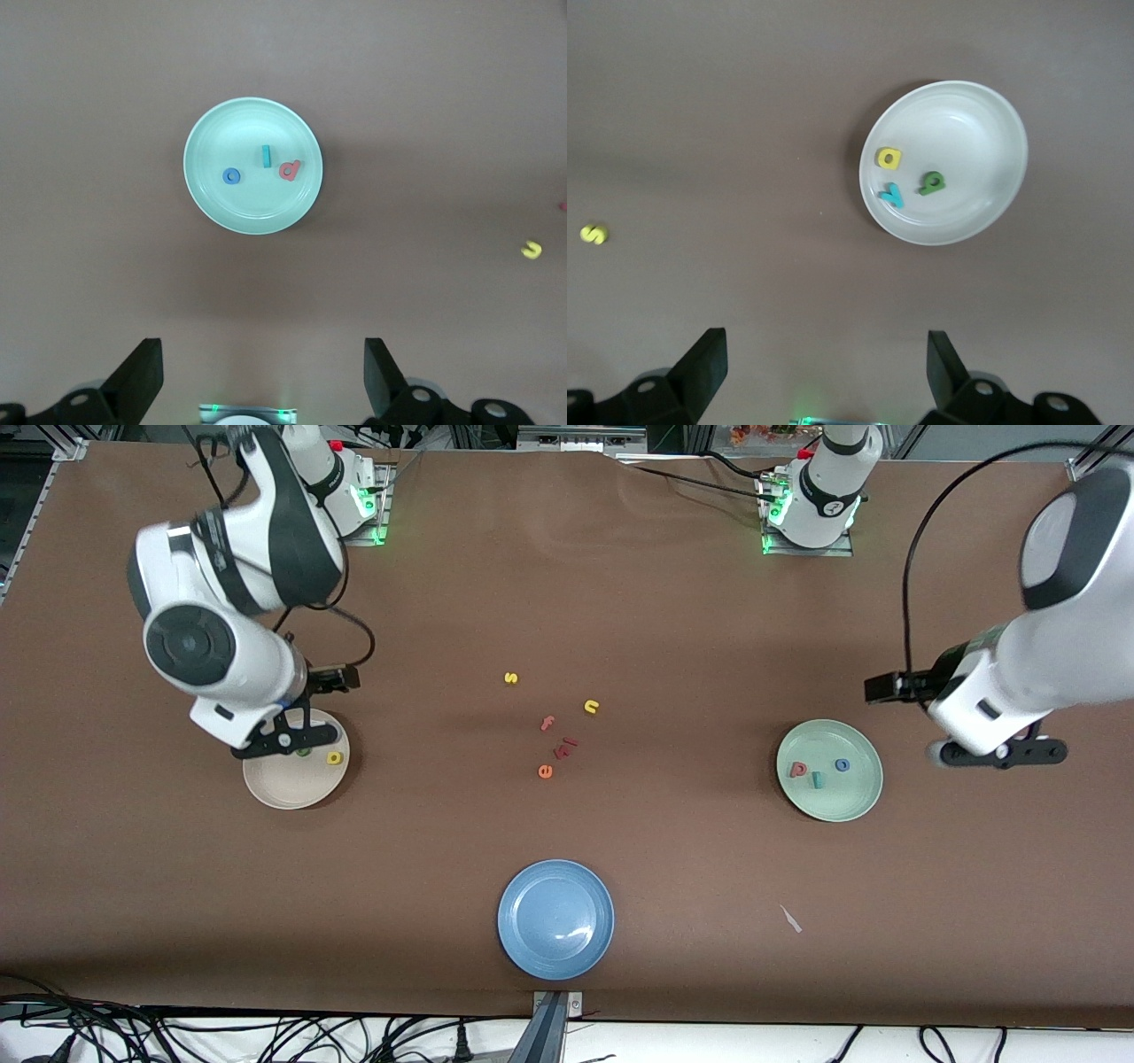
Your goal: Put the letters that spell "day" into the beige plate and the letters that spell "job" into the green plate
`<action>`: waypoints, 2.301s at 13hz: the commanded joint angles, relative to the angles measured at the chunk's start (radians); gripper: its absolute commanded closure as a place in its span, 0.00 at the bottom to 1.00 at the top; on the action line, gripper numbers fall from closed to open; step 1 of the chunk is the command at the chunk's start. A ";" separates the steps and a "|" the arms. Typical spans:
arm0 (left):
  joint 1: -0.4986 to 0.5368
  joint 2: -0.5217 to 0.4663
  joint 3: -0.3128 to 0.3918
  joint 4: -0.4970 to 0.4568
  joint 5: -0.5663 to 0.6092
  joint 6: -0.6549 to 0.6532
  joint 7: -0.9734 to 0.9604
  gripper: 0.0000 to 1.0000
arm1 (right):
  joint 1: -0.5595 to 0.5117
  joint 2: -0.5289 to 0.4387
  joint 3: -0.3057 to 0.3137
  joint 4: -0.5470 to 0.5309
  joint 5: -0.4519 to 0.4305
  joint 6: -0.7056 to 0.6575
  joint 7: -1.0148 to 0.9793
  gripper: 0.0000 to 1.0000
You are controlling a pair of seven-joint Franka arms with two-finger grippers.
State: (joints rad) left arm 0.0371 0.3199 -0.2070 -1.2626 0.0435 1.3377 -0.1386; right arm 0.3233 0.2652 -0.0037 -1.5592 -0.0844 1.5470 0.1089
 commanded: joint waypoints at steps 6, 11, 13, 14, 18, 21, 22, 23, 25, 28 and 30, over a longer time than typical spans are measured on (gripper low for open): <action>-0.065 -0.358 0.159 -0.404 -0.013 0.288 0.205 0.00 | -0.105 -0.245 -0.115 -0.018 0.036 -0.050 0.002 0.00; -0.051 -0.377 0.156 -0.414 -0.014 0.290 0.211 0.00 | -0.131 -0.247 -0.156 -0.018 0.054 -0.039 -0.006 0.00; -0.033 -0.377 0.155 -0.411 -0.052 0.261 0.209 0.00 | -0.142 -0.253 -0.154 -0.025 0.061 -0.036 0.001 0.00; -0.010 -0.377 0.155 -0.411 -0.112 0.256 0.208 0.00 | -0.139 -0.253 -0.154 -0.028 0.069 -0.035 0.002 0.00; -0.013 -0.377 0.149 -0.409 -0.082 0.252 0.206 0.00 | -0.125 -0.230 -0.153 -0.019 0.086 -0.036 0.014 0.00; -0.019 -0.372 0.149 -0.393 -0.062 0.241 0.208 0.00 | -0.125 -0.230 -0.153 -0.019 0.081 -0.038 0.011 0.00; -0.020 -0.369 0.149 -0.376 -0.060 0.215 0.206 0.00 | -0.125 -0.230 -0.154 -0.019 0.078 -0.036 0.008 0.00; -0.020 -0.354 0.149 -0.359 -0.060 0.198 0.205 0.00 | -0.124 -0.230 -0.153 -0.019 0.078 -0.038 0.012 0.00; -0.020 -0.344 0.149 -0.350 -0.062 0.195 0.205 0.00 | -0.125 -0.230 -0.154 -0.019 0.077 -0.038 0.012 0.00; -0.022 -0.344 0.149 -0.348 -0.062 0.195 0.205 0.00 | -0.128 -0.225 -0.156 -0.019 0.077 -0.041 0.012 0.00; -0.022 -0.344 0.149 -0.350 -0.062 0.193 0.206 0.00 | -0.128 -0.225 -0.156 -0.019 0.077 -0.039 0.011 0.00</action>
State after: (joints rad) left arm 0.0189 -0.0335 -0.0564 -1.6386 -0.0380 1.5530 0.0475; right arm 0.1983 0.0451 -0.1611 -1.5718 -0.0138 1.5031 0.1122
